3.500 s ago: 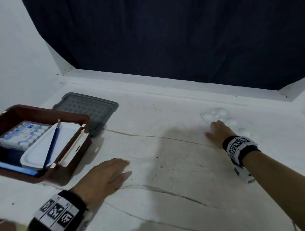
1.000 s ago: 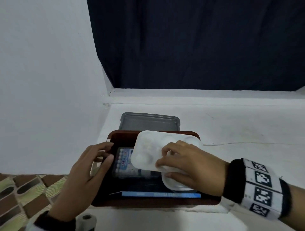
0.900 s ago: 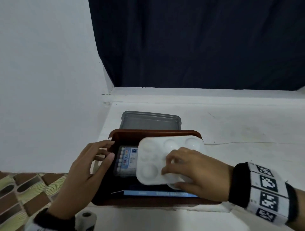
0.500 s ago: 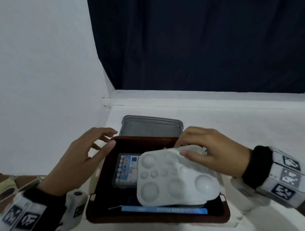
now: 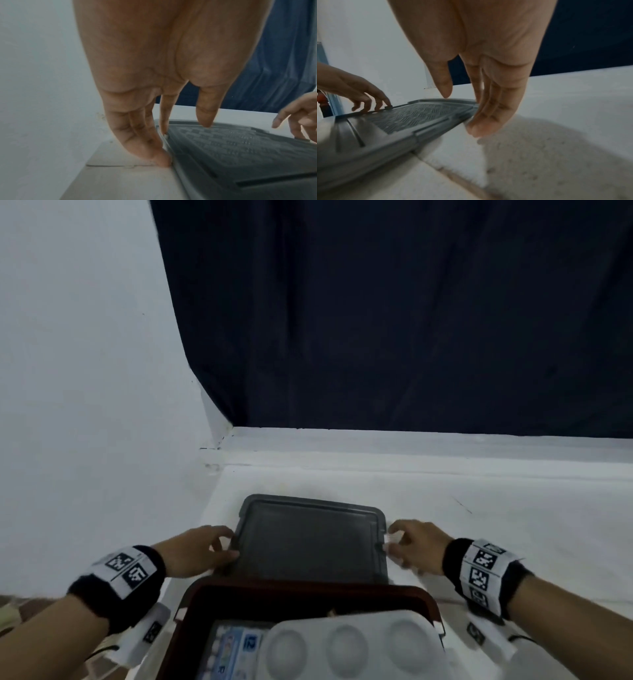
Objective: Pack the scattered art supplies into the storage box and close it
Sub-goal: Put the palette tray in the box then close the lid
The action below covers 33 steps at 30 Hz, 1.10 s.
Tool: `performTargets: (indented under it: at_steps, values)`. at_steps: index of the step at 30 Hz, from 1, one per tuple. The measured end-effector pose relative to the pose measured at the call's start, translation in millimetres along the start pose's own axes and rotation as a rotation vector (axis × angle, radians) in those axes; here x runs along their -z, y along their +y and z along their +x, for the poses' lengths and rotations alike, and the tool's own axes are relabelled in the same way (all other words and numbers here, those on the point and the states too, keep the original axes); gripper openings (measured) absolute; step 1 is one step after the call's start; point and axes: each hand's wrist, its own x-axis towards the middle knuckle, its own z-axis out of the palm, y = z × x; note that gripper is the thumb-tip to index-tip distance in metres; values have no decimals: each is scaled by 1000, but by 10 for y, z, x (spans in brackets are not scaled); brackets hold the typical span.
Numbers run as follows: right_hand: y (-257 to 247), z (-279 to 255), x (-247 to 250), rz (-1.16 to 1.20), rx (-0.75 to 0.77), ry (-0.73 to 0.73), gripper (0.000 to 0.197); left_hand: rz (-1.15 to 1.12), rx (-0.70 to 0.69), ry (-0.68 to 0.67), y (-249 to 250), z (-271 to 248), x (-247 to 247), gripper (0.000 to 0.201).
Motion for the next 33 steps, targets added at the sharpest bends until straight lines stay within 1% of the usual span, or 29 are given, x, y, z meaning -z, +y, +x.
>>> performTargets:
  at_steps: [2, 4, 6, 7, 8, 11, 13, 15, 16, 18, 20, 22, 26, 29, 30, 31, 33]
  values:
    - [9, 83, -79, 93, -23, -27, 37, -78, 9, 22, -9, 116, -23, 47]
    - [2, 144, -112, 128, -27, -50, 43, -177, 15, 19, -13, 182, -23, 51]
    - [-13, 210, -127, 209, -63, -53, 43, -254, 53, 15, -32, 242, -43, 63]
    - [-23, 243, -128, 283, -93, -49, 41, -306, 80, 25, -41, 265, -52, 65]
    - [-30, 273, -124, 366, -123, -54, 37, -354, 99, 35, -42, 288, -59, 61]
    - [-36, 329, -88, 635, -191, -100, 28, -429, 93, 71, 4, 303, -17, 33]
    - [-19, 360, -59, 768, -207, -95, 18, -535, 80, 94, 42, 272, 16, 26]
    - [-9, 365, -21, 827, -213, -37, 6, -712, 74, 89, 67, 229, 15, 23]
    - [-22, 354, 6, 856, -200, -6, 4, -772, 63, 75, 81, 207, 10, 22]
    - [-71, 327, 69, 928, -154, 37, 14, -809, 45, 47, 123, 178, -2, 28]
    - [-176, 279, 147, 924, -96, 64, 18, -768, 37, 27, 183, 177, 15, 40]
    - [-291, 232, 234, 868, -24, 103, 17, -716, 49, 19, 253, 192, 46, 46]
    - [-504, 135, 420, 872, 80, 155, 16, -788, 116, 96, 366, 182, 118, 49]
    - [-593, 17, 570, 935, 139, 175, 17, -865, 61, 69, 406, 98, 234, 42]
    - [-611, -33, 615, 944, 163, 171, 17, -892, 29, 81, 406, 55, 298, 44]
    - [-632, -89, 654, 947, 187, 170, 18, -914, -1, 102, 398, 19, 368, 50]
    - [-670, -209, 716, 951, 224, 198, 19, -866, -38, 158, 410, -69, 505, 57]
